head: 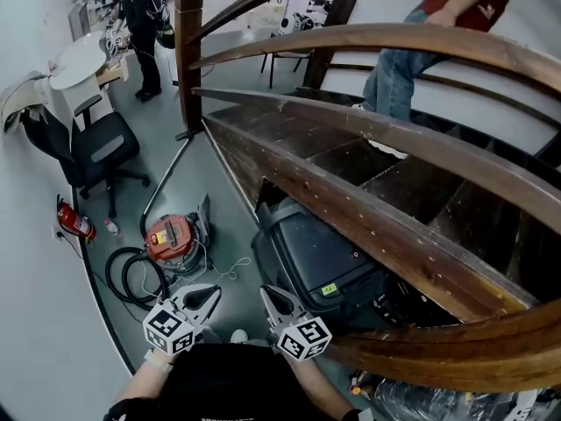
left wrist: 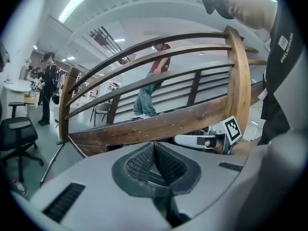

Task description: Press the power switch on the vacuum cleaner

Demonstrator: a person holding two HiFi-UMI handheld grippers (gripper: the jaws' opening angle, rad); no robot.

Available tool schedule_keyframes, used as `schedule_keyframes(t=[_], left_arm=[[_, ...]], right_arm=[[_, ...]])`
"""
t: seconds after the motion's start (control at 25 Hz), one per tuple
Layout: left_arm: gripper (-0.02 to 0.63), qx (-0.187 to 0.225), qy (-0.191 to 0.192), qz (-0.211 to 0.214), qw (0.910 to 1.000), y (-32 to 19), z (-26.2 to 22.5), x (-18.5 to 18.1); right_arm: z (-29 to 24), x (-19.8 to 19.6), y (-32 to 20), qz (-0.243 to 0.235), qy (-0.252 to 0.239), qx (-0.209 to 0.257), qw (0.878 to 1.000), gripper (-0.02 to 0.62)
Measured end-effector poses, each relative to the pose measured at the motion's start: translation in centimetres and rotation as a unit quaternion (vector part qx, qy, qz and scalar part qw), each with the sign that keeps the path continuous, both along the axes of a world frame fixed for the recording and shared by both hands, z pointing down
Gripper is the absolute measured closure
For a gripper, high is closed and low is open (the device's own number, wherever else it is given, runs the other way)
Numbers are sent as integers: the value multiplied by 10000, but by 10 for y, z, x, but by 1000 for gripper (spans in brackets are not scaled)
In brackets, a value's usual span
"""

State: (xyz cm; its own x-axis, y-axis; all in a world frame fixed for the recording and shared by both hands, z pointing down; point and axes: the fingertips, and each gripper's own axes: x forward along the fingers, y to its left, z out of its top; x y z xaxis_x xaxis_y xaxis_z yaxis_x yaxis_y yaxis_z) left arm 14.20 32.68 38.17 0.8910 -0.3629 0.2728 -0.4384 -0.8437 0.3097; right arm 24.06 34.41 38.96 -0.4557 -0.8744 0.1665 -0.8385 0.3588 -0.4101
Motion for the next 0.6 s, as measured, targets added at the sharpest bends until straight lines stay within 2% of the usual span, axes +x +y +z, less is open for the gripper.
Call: schedule_keyframes(t=[0.28,0.6], left_arm=[[591,-172,-48,-321,9993,-19,16,-12],[591,-265,5,-275,9993,-97,27,-52]], right_arm=[[17,6,-17,-110,-48,-194,9997,569],[26,-20,-91,71,-51,-327,9994,569]])
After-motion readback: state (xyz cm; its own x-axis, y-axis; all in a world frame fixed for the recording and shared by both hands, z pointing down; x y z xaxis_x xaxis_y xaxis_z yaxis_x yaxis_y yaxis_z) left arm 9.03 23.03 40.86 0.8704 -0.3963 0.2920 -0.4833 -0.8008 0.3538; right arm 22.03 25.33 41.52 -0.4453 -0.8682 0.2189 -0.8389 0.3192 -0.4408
